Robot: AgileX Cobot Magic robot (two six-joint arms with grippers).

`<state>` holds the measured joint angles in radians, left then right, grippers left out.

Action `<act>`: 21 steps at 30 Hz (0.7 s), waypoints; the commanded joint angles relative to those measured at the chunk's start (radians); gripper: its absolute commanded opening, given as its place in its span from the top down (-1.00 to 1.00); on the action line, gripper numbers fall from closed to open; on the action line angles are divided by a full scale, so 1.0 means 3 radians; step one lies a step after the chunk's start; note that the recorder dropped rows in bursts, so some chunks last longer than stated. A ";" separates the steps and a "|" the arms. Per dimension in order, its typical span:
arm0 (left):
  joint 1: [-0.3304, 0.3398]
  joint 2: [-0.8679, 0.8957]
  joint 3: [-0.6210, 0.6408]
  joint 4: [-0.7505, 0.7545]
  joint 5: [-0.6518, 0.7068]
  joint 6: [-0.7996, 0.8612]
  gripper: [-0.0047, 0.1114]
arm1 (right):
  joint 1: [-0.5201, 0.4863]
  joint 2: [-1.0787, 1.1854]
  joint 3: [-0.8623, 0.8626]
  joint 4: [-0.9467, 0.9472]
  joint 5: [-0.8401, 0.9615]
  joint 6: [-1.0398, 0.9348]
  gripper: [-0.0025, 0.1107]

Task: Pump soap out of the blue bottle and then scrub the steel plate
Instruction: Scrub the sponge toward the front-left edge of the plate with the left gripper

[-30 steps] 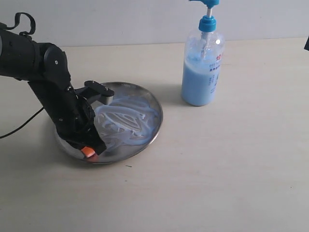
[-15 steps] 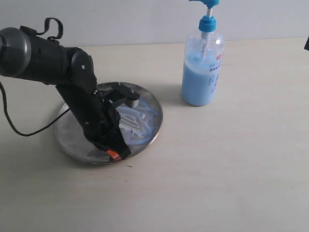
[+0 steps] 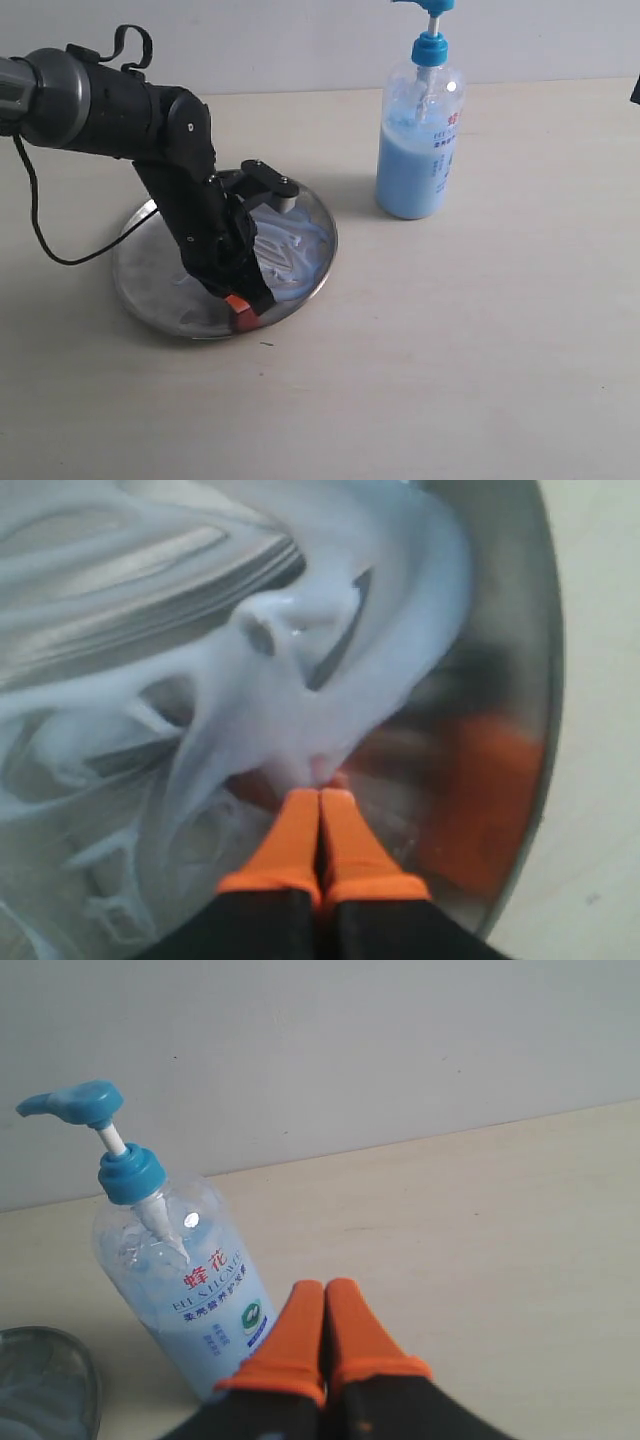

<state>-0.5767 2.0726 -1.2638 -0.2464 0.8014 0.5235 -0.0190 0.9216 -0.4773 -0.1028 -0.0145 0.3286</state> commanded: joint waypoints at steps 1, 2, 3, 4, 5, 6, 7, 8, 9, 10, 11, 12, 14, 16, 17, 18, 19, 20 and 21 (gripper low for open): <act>0.0148 -0.0001 -0.0010 0.0051 0.0083 -0.0072 0.92 | -0.0016 -0.0001 -0.0036 -0.0006 -0.0047 -0.0009 0.96; 0.0180 -0.0001 -0.0010 0.0051 0.0083 -0.0090 0.92 | -0.0016 -0.0001 -0.0036 -0.0006 -0.0047 -0.0009 0.96; 0.0209 -0.0008 -0.0010 0.0051 0.0083 -0.0099 0.92 | -0.0016 -0.0001 -0.0036 -0.0006 -0.0047 -0.0009 0.96; 0.0229 -0.0008 -0.0010 0.0051 0.0076 -0.0099 0.92 | -0.0016 -0.0001 -0.0036 -0.0006 -0.0047 -0.0009 0.96; 0.0244 -0.0008 -0.0010 0.0051 0.0062 -0.0099 0.92 | -0.0016 -0.0001 -0.0036 -0.0006 -0.0047 -0.0009 0.96; 0.0253 -0.0008 -0.0010 0.0051 0.0047 -0.0099 0.92 | -0.0016 -0.0001 -0.0036 -0.0006 -0.0047 -0.0009 0.96; 0.0259 -0.0008 -0.0010 0.0035 0.0039 -0.0099 0.92 | -0.0016 -0.0001 -0.0036 -0.0006 -0.0047 -0.0009 0.96; 0.0259 -0.0008 -0.0010 -0.0004 0.0010 -0.0082 0.92 | -0.0016 -0.0001 -0.0036 -0.0006 -0.0047 -0.0009 0.96; 0.0259 -0.0008 -0.0010 -0.0064 0.0010 -0.0034 0.92 | -0.0016 -0.0001 -0.0036 -0.0006 -0.0047 -0.0009 0.96; 0.0253 -0.0008 -0.0010 -0.0130 0.0003 0.0020 0.92 | -0.0016 -0.0001 -0.0036 -0.0006 -0.0047 -0.0009 0.96; 0.0253 -0.0008 -0.0017 -0.0217 -0.0006 0.0090 0.92 | -0.0016 -0.0001 -0.0036 -0.0006 -0.0055 -0.0009 0.96; 0.0253 -0.0008 -0.0024 -0.0301 -0.0006 0.0144 0.92 | -0.0016 -0.0001 -0.0036 -0.0006 -0.0055 -0.0009 0.96; 0.0253 -0.0008 -0.0058 -0.0403 -0.0011 0.0189 0.92 | -0.0016 -0.0001 -0.0036 -0.0006 -0.0055 -0.0009 0.96; 0.0245 -0.0008 -0.0113 -0.0470 -0.0001 0.0227 0.92 | -0.0016 -0.0001 -0.0036 -0.0006 -0.0055 -0.0009 0.96; 0.0230 -0.0008 -0.0143 -0.0469 0.0004 0.0234 0.92 | -0.0016 -0.0001 -0.0036 -0.0006 -0.0055 -0.0009 0.96; 0.0216 -0.0008 -0.0175 -0.0469 0.0006 0.0234 0.92 | -0.0016 -0.0001 -0.0036 -0.0006 -0.0055 -0.0009 0.96; 0.0196 -0.0008 -0.0200 -0.0469 0.0006 0.0234 0.92 | -0.0016 -0.0001 -0.0036 -0.0006 -0.0055 -0.0009 0.96; 0.0168 -0.0008 -0.0230 -0.0469 0.0006 0.0234 0.92 | -0.0016 -0.0001 -0.0036 -0.0006 -0.0055 -0.0009 0.96; 0.0140 -0.0008 -0.0263 -0.0469 0.0006 0.0234 0.92 | -0.0016 -0.0001 -0.0036 -0.0006 -0.0055 -0.0009 0.96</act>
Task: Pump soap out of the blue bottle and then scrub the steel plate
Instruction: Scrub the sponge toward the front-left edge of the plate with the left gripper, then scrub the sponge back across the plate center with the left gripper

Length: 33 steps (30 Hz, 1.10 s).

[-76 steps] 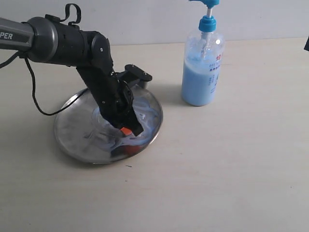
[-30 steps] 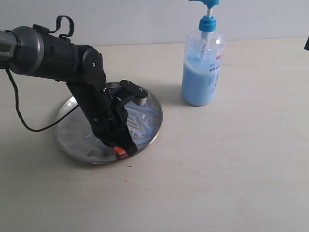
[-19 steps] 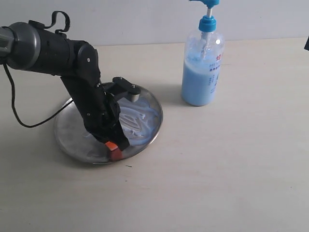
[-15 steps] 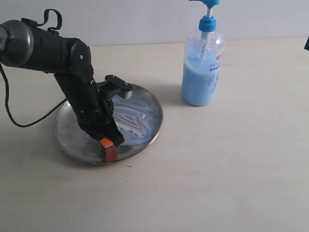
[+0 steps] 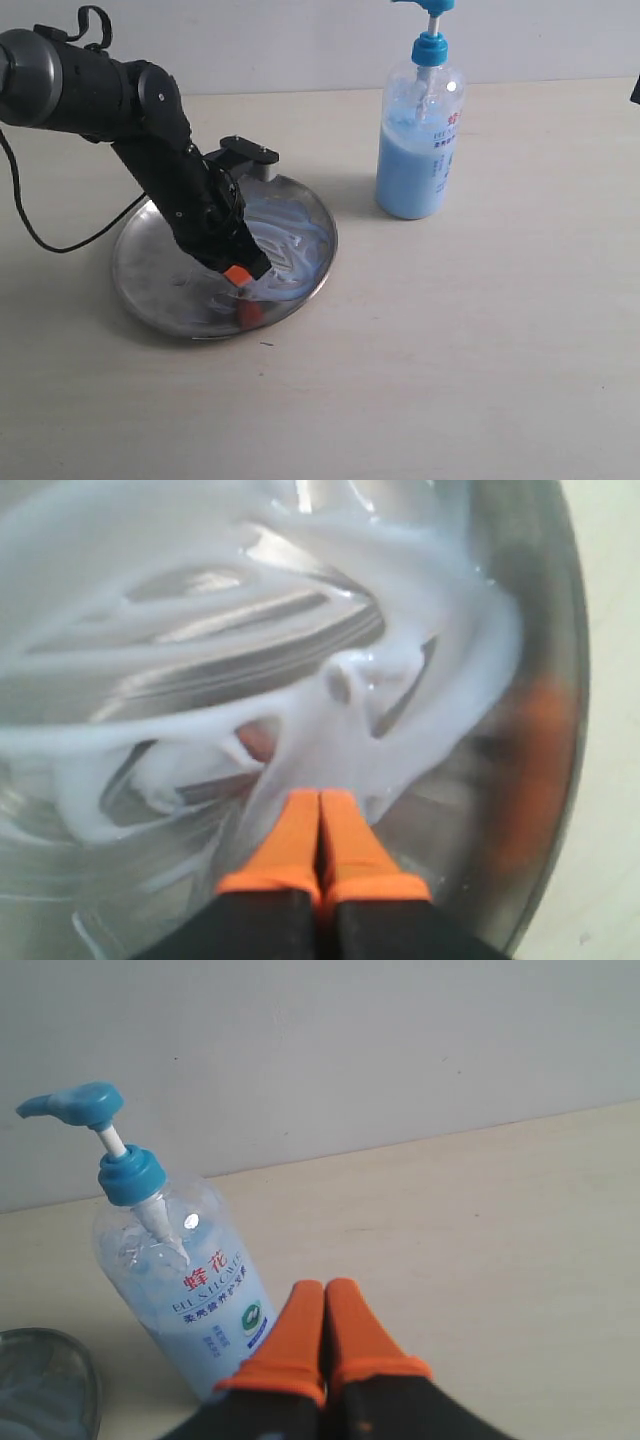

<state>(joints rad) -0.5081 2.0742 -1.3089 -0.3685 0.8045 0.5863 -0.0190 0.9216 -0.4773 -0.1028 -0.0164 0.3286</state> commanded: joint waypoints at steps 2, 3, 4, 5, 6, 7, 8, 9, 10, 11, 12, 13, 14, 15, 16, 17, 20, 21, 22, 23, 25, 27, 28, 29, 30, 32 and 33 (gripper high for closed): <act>-0.0137 0.0008 -0.0186 -0.0062 -0.0004 0.0025 0.92 | -0.0016 -0.0001 -0.0036 -0.0006 -0.0049 -0.0009 0.96; -0.0155 0.0034 -0.0237 -0.0062 0.0012 0.0025 0.92 | -0.0016 -0.0001 -0.0036 -0.0006 -0.0049 -0.0009 0.96; -0.0165 0.0052 -0.0280 -0.0062 0.0018 0.0025 0.92 | -0.0016 -0.0001 -0.0036 -0.0006 -0.0049 -0.0009 0.96; -0.0181 0.0097 -0.0335 -0.0072 0.0035 0.0025 0.92 | -0.0016 -0.0001 -0.0036 -0.0006 -0.0049 -0.0009 0.96; -0.0195 0.0137 -0.0398 -0.0071 0.0059 0.0025 0.92 | -0.0016 -0.0001 -0.0036 -0.0006 -0.0049 -0.0009 0.96; -0.0197 0.0177 -0.0462 -0.0071 0.0085 0.0019 0.92 | -0.0016 -0.0001 -0.0036 -0.0006 -0.0049 -0.0009 0.96; -0.0203 0.0215 -0.0525 -0.0071 0.0105 0.0019 0.92 | -0.0016 -0.0001 -0.0036 -0.0006 -0.0049 -0.0009 0.96; -0.0203 0.0256 -0.0581 -0.0088 0.0136 0.0012 0.92 | -0.0016 -0.0001 -0.0036 -0.0006 -0.0049 -0.0009 0.96; -0.0203 0.0289 -0.0633 -0.0088 0.0156 0.0005 0.92 | -0.0016 -0.0001 -0.0036 -0.0006 -0.0049 -0.0009 0.96; -0.0203 0.0317 -0.0666 -0.0088 0.0180 0.0005 0.92 | -0.0016 -0.0001 -0.0036 -0.0006 -0.0049 -0.0009 0.96; -0.0203 0.0337 -0.0696 -0.0081 0.0215 0.0005 0.92 | -0.0016 -0.0001 -0.0036 -0.0006 -0.0049 -0.0009 0.96; -0.0203 0.0365 -0.0715 -0.0065 0.0241 0.0005 0.92 | -0.0016 -0.0001 -0.0036 -0.0006 -0.0049 -0.0009 0.96; -0.0203 0.0379 -0.0724 -0.0056 0.0255 0.0005 0.92 | -0.0016 -0.0001 -0.0036 -0.0006 -0.0049 -0.0009 0.96; -0.0203 0.0397 -0.0723 -0.0018 0.0278 -0.0013 0.92 | -0.0016 -0.0001 -0.0036 -0.0006 -0.0049 -0.0009 0.96; -0.0203 0.0414 -0.0723 0.0006 0.0296 -0.0042 0.92 | -0.0016 -0.0001 -0.0036 -0.0006 -0.0049 -0.0009 0.96; -0.0203 0.0441 -0.0723 0.0014 0.0316 -0.0050 0.92 | -0.0016 -0.0001 -0.0036 -0.0006 -0.0049 -0.0009 0.96; -0.0203 0.0503 -0.0723 0.0022 0.0358 -0.0050 0.92 | -0.0016 -0.0001 -0.0036 -0.0006 -0.0049 -0.0009 0.96; -0.0203 0.0518 -0.0723 0.0022 0.0381 -0.0050 0.92 | -0.0016 -0.0001 -0.0036 -0.0006 -0.0049 -0.0009 0.96; -0.0203 0.0526 -0.0723 0.0022 0.0401 -0.0050 0.92 | -0.0016 -0.0001 -0.0036 -0.0006 -0.0049 -0.0009 0.96; -0.0203 0.0526 -0.0723 0.0022 0.0421 -0.0050 0.92 | -0.0016 -0.0001 -0.0036 -0.0006 -0.0049 -0.0009 0.96; -0.0203 0.0526 -0.0723 0.0031 0.0470 -0.0050 0.92 | -0.0016 -0.0001 -0.0036 -0.0012 -0.0055 -0.0009 0.96; -0.0203 0.0526 -0.0723 0.0070 0.0507 -0.0079 0.92 | -0.0016 -0.0001 -0.0036 -0.0012 -0.0055 -0.0009 0.96; -0.0203 0.0526 -0.0723 0.0100 0.0523 -0.0086 0.92 | -0.0016 -0.0001 -0.0036 -0.0012 -0.0055 -0.0009 0.96; -0.0203 0.0526 -0.0714 0.0149 0.0523 -0.0121 0.92 | -0.0016 -0.0001 -0.0036 -0.0012 -0.0055 -0.0009 0.96; -0.0203 0.0526 -0.0702 0.0208 0.0530 -0.0165 0.92 | -0.0016 -0.0001 -0.0036 -0.0005 -0.0055 -0.0009 0.96; -0.0203 0.0526 -0.0674 0.0296 0.0545 -0.0215 0.92 | -0.0016 -0.0001 -0.0036 -0.0005 -0.0055 -0.0009 0.96; -0.0197 0.0526 -0.0666 0.0352 0.0562 -0.0235 0.92 | -0.0016 -0.0001 -0.0036 -0.0005 -0.0055 -0.0009 0.96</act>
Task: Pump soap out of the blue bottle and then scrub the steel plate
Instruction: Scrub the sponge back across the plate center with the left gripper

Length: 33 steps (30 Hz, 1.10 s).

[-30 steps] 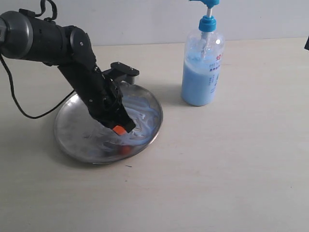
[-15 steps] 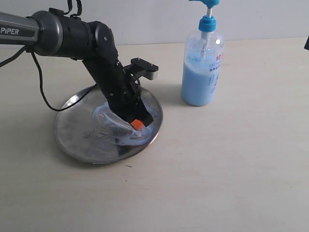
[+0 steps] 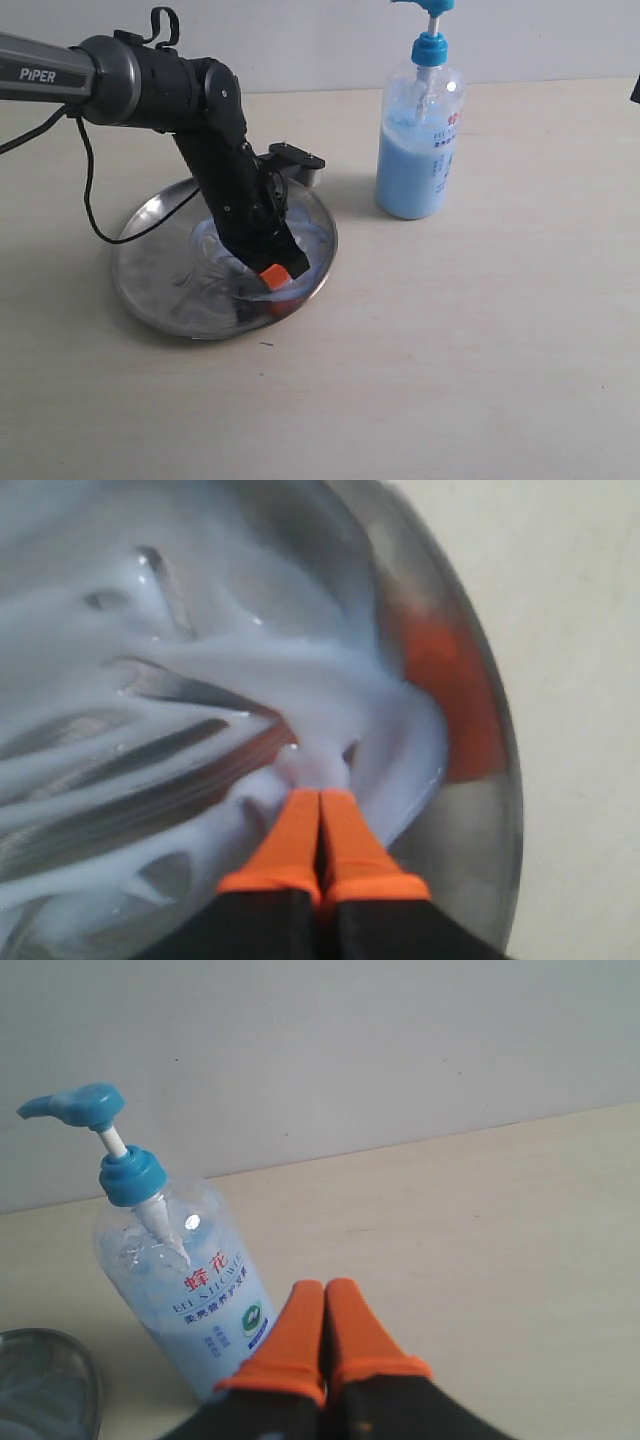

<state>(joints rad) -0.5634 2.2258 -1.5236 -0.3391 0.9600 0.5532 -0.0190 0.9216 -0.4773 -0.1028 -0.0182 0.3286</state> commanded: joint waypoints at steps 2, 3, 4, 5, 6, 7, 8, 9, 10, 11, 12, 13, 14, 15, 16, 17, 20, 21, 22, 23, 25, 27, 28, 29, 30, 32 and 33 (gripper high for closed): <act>-0.0007 0.0014 0.0080 0.0293 0.0044 -0.0140 0.92 | -0.0016 -0.0001 -0.0036 -0.0005 -0.0049 -0.0009 0.96; -0.0007 0.0014 0.0085 0.0299 0.0044 -0.0140 0.92 | -0.0016 -0.0001 -0.0036 -0.0005 -0.0049 -0.0009 0.96; -0.0007 0.0014 0.0085 0.0298 0.0038 -0.0140 0.92 | -0.0016 -0.0001 -0.0036 -0.0005 -0.0049 -0.0009 0.96; -0.0007 0.0014 0.0085 0.0298 0.0020 -0.0148 0.92 | -0.0016 -0.0001 -0.0036 -0.0005 -0.0049 -0.0009 0.96; -0.0007 0.0014 0.0085 0.0298 -0.0009 -0.0148 0.92 | -0.0016 -0.0001 -0.0036 -0.0005 -0.0049 -0.0009 0.96; -0.0007 0.0014 0.0078 0.0298 -0.0038 -0.0148 0.92 | -0.0016 -0.0001 -0.0036 -0.0005 -0.0049 -0.0009 0.96; -0.0007 0.0014 0.0078 0.0298 -0.0081 -0.0148 0.92 | -0.0016 -0.0001 -0.0036 -0.0005 -0.0049 -0.0009 0.96; -0.0013 0.0014 0.0078 0.0298 -0.0134 -0.0148 0.92 | -0.0016 -0.0001 -0.0036 -0.0005 -0.0049 -0.0009 0.96; -0.0013 0.0014 0.0069 0.0298 -0.0166 -0.0148 0.92 | -0.0016 -0.0001 -0.0036 -0.0005 -0.0049 -0.0009 0.96; -0.0013 0.0014 0.0060 0.0279 -0.0211 -0.0148 0.92 | -0.0016 -0.0001 -0.0036 -0.0005 -0.0049 -0.0009 0.96; -0.0013 0.0014 0.0039 0.0255 -0.0238 -0.0148 0.92 | -0.0016 -0.0001 -0.0036 -0.0005 -0.0049 -0.0009 0.96; -0.0013 0.0021 0.0010 0.0247 -0.0248 -0.0148 0.92 | -0.0016 -0.0001 -0.0036 -0.0005 -0.0049 -0.0009 0.96; -0.0013 0.0030 -0.0018 0.0232 -0.0242 -0.0148 0.92 | -0.0016 -0.0001 -0.0036 -0.0005 -0.0049 -0.0009 0.96; -0.0019 0.0048 -0.0054 0.0224 -0.0232 -0.0148 0.92 | -0.0016 -0.0001 -0.0036 -0.0005 -0.0049 -0.0009 0.96; -0.0019 0.0057 -0.0089 0.0197 -0.0225 -0.0148 0.92 | -0.0016 -0.0001 -0.0036 -0.0005 -0.0049 -0.0009 0.96; -0.0019 0.0072 -0.0120 0.0161 -0.0221 -0.0134 0.92 | -0.0016 -0.0001 -0.0036 -0.0005 -0.0049 -0.0009 0.96; -0.0032 0.0115 -0.0198 0.0087 -0.0141 -0.0118 0.92 | -0.0016 -0.0001 -0.0036 -0.0005 -0.0049 -0.0009 0.96; -0.0046 0.0123 -0.0205 0.0087 -0.0127 -0.0110 0.92 | -0.0016 -0.0001 -0.0036 -0.0005 -0.0049 -0.0009 0.96; -0.0072 0.0123 -0.0205 0.0087 -0.0127 -0.0103 0.92 | -0.0016 -0.0001 -0.0036 -0.0005 -0.0049 -0.0009 0.96; -0.0091 0.0123 -0.0205 0.0087 -0.0127 -0.0098 0.92 | -0.0016 -0.0001 -0.0036 -0.0005 -0.0049 -0.0009 0.96; -0.0160 0.0123 -0.0205 0.0087 -0.0120 -0.0055 0.92 | -0.0016 -0.0001 -0.0036 -0.0005 -0.0049 -0.0009 0.96; -0.0215 0.0123 -0.0205 0.0087 -0.0105 -0.0033 0.92 | -0.0016 -0.0001 -0.0036 -0.0005 -0.0049 -0.0009 0.96; -0.0223 0.0123 -0.0205 0.0087 -0.0089 -0.0033 0.92 | -0.0016 -0.0001 -0.0036 -0.0005 -0.0049 -0.0009 0.96; -0.0229 0.0123 -0.0205 0.0094 -0.0065 -0.0027 0.92 | -0.0016 -0.0001 -0.0036 -0.0005 -0.0049 -0.0009 0.96; -0.0229 0.0123 -0.0188 0.0117 -0.0032 -0.0027 0.92 | -0.0016 -0.0001 -0.0036 -0.0005 -0.0049 -0.0009 0.96; -0.0193 0.0123 -0.0130 0.0222 0.0097 -0.0052 0.92 | -0.0016 -0.0001 -0.0036 -0.0005 -0.0049 -0.0009 0.96; -0.0163 0.0110 -0.0085 0.0236 0.0105 -0.0082 0.92 | -0.0016 -0.0001 -0.0036 -0.0005 -0.0049 -0.0009 0.96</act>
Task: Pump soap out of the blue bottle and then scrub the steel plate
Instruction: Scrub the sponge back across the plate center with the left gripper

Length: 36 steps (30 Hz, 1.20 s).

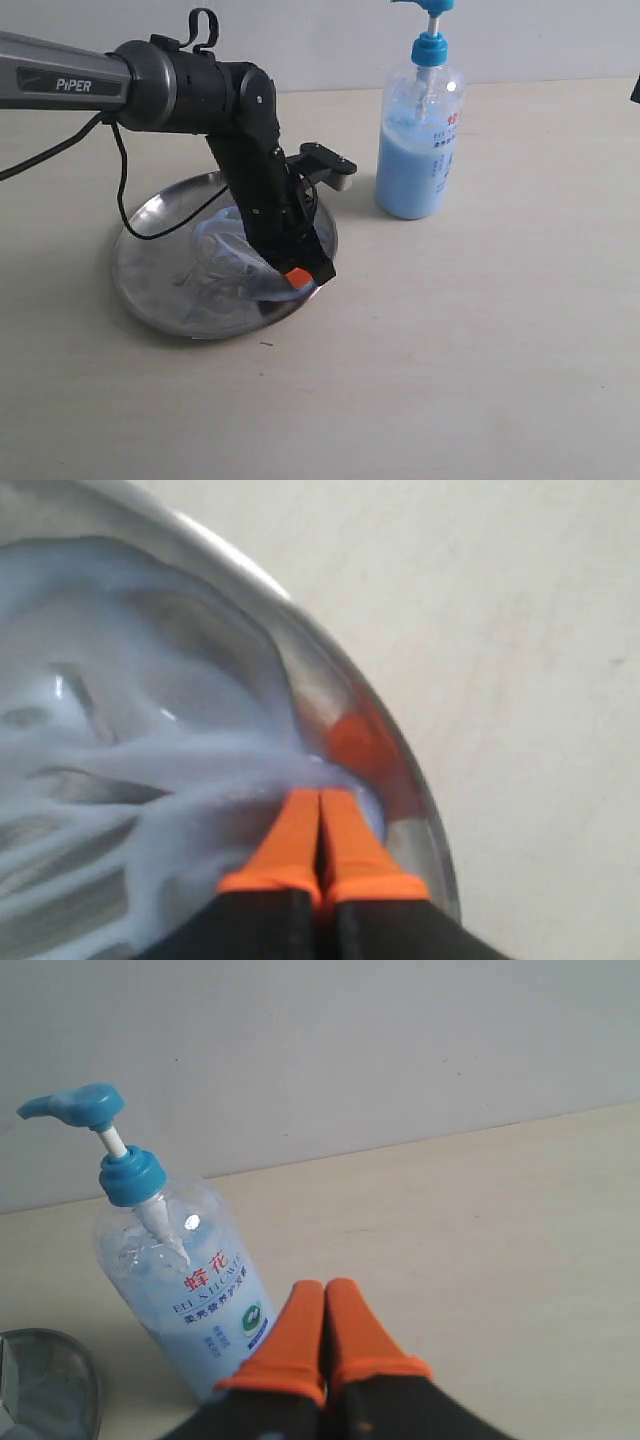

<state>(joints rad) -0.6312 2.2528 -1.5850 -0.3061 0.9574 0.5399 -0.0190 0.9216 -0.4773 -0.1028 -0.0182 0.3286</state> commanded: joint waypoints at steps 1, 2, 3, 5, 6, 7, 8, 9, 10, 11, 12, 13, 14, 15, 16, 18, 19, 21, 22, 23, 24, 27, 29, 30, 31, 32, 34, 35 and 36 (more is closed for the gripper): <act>0.0128 -0.0020 0.0234 0.0126 0.0090 -0.0064 0.92 | -0.0016 -0.0001 -0.0036 -0.0005 -0.0049 -0.0009 0.96; 0.0160 -0.0042 0.0289 0.0126 0.0075 -0.0070 0.92 | -0.0016 -0.0001 -0.0036 -0.0005 -0.0049 -0.0009 0.96; 0.0212 -0.0101 0.0405 0.0126 -0.0004 -0.0070 0.92 | -0.0016 -0.0001 -0.0036 -0.0005 -0.0049 -0.0009 0.96; 0.0299 -0.0209 0.0570 0.0132 -0.0149 -0.0070 0.92 | -0.0016 -0.0001 -0.0036 -0.0005 -0.0049 -0.0009 0.96; 0.0338 -0.0271 0.0635 0.0132 -0.0210 -0.0070 0.92 | -0.0016 -0.0001 -0.0036 -0.0005 -0.0049 -0.0009 0.96; 0.0373 -0.0324 0.0671 0.0132 -0.0248 -0.0076 0.92 | -0.0016 -0.0001 -0.0036 -0.0005 -0.0049 -0.0009 0.96; 0.0402 -0.0368 0.0677 0.0139 -0.0255 -0.0077 0.92 | -0.0016 -0.0001 -0.0036 -0.0005 -0.0049 -0.0009 0.96; 0.0428 -0.0399 0.0677 0.0139 -0.0255 -0.0091 0.92 | -0.0016 -0.0001 -0.0036 -0.0005 -0.0049 -0.0009 0.96; 0.0450 -0.0429 0.0677 0.0139 -0.0262 -0.0090 0.92 | -0.0016 -0.0001 -0.0036 -0.0005 -0.0049 -0.0009 0.96; 0.0475 -0.0459 0.0677 0.0139 -0.0270 -0.0098 0.92 | -0.0016 -0.0001 -0.0036 -0.0005 -0.0049 -0.0009 0.96; 0.0509 -0.0496 0.0677 0.0139 -0.0301 -0.0137 0.92 | -0.0016 -0.0001 -0.0036 -0.0005 -0.0049 -0.0009 0.96; 0.0534 -0.0532 0.0677 0.0139 -0.0331 -0.0162 0.92 | -0.0016 -0.0001 -0.0036 -0.0005 -0.0049 -0.0009 0.96; 0.0558 -0.0559 0.0677 0.0139 -0.0332 -0.0162 0.92 | -0.0016 -0.0001 -0.0036 -0.0005 -0.0043 -0.0009 0.96; 0.0564 -0.0607 0.0677 0.0139 -0.0359 -0.0162 0.92 | -0.0016 -0.0001 -0.0036 -0.0005 -0.0043 -0.0009 0.96; 0.0564 -0.0633 0.0677 0.0139 -0.0375 -0.0162 0.92 | -0.0016 -0.0001 -0.0036 -0.0013 -0.0043 -0.0009 0.96; 0.0564 -0.0692 0.0677 0.0139 -0.0422 -0.0162 0.92 | -0.0016 -0.0001 -0.0036 -0.0006 -0.0043 -0.0009 0.96; 0.0564 -0.0720 0.0677 0.0139 -0.0443 -0.0162 0.92 | -0.0016 -0.0001 -0.0036 -0.0006 -0.0043 -0.0009 0.96; 0.0564 -0.0754 0.0677 0.0131 -0.0473 -0.0162 0.92 | -0.0016 -0.0001 -0.0036 -0.0006 -0.0043 -0.0009 0.96; 0.0564 -0.0763 0.0677 0.0131 -0.0473 -0.0162 0.92 | -0.0016 -0.0001 -0.0036 -0.0006 -0.0043 -0.0015 0.96; 0.0564 -0.0768 0.0677 0.0131 -0.0473 -0.0162 0.92 | -0.0016 -0.0001 -0.0036 -0.0006 -0.0043 -0.0015 0.96; 0.0564 -0.0764 0.0677 0.0125 -0.0473 -0.0162 0.92 | -0.0016 -0.0001 -0.0036 -0.0006 -0.0043 -0.0015 0.96; 0.0564 -0.0764 0.0677 0.0086 -0.0473 -0.0169 0.92 | -0.0016 -0.0001 -0.0036 -0.0006 -0.0043 -0.0015 0.96; 0.0564 -0.0764 0.0677 0.0002 -0.0498 -0.0159 0.92 | -0.0016 -0.0001 -0.0036 -0.0006 -0.0022 -0.0010 0.96; 0.0564 -0.0764 0.0677 -0.0015 -0.0510 -0.0159 0.92 | -0.0016 -0.0001 -0.0036 -0.0006 -0.0022 -0.0010 0.96; 0.0564 -0.0770 0.0679 -0.0050 -0.0510 -0.0141 0.92 | -0.0016 -0.0001 -0.0036 -0.0006 -0.0009 -0.0010 0.96; 0.0564 -0.0776 0.0688 -0.0075 -0.0527 -0.0125 0.92 | -0.0016 -0.0001 -0.0036 -0.0006 -0.0009 -0.0010 0.96; 0.0564 -0.0817 0.0763 -0.0100 -0.0622 -0.0074 0.92 | -0.0016 -0.0001 -0.0036 -0.0012 0.0005 -0.0010 0.96; 0.0564 -0.0851 0.0798 -0.0100 -0.0670 -0.0074 0.92 | -0.0016 -0.0001 -0.0036 -0.0012 0.0005 -0.0010 0.96; 0.0564 -0.0879 0.0836 -0.0100 -0.0719 -0.0074 0.92 | -0.0016 -0.0001 -0.0036 -0.0012 0.0005 -0.0010 0.96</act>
<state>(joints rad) -0.4637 2.0221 -1.3617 -0.3186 0.7860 0.5097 -0.0190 0.9216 -0.4773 -0.1028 -0.0142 0.3286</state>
